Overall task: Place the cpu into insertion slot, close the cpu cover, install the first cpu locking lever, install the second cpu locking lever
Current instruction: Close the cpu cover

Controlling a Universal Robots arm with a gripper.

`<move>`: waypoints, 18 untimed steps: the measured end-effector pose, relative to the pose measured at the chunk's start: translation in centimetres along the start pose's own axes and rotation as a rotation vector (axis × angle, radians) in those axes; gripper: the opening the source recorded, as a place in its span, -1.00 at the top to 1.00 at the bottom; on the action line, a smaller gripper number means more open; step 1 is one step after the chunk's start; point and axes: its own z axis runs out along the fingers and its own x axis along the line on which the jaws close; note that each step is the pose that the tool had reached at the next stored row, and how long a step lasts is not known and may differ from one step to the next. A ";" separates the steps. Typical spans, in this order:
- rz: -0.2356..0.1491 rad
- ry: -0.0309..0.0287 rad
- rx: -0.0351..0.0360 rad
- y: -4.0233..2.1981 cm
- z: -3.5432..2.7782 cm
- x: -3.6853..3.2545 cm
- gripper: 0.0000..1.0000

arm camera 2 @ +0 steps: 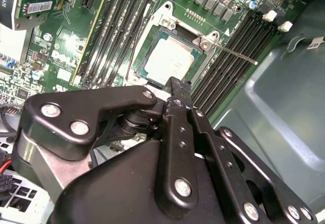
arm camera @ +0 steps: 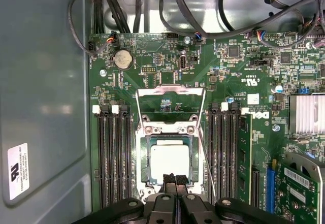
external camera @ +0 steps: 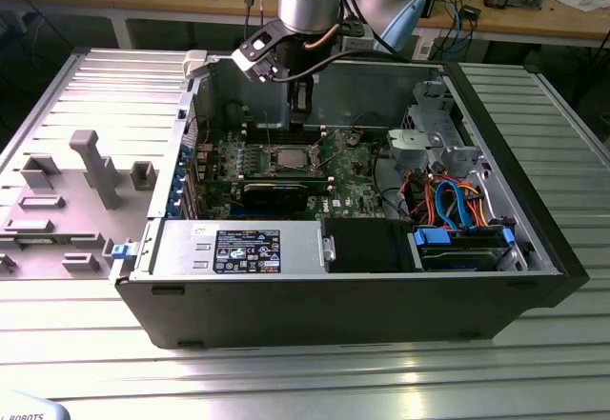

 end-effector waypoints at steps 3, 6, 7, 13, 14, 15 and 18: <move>0.000 0.0001 -0.0001 0.00 -0.18 0.00 0.79; 0.000 0.0010 -0.0001 0.01 -0.21 0.00 0.79; 0.000 0.0010 -0.0001 0.01 -0.21 0.00 0.79; 0.000 0.0009 0.0000 0.07 -0.22 0.01 0.79; 0.000 0.0010 0.0000 0.07 -0.22 0.01 0.79; 0.000 0.0010 0.0000 0.07 -0.22 0.01 0.79; 0.000 0.0009 0.0000 0.07 -0.35 0.02 0.79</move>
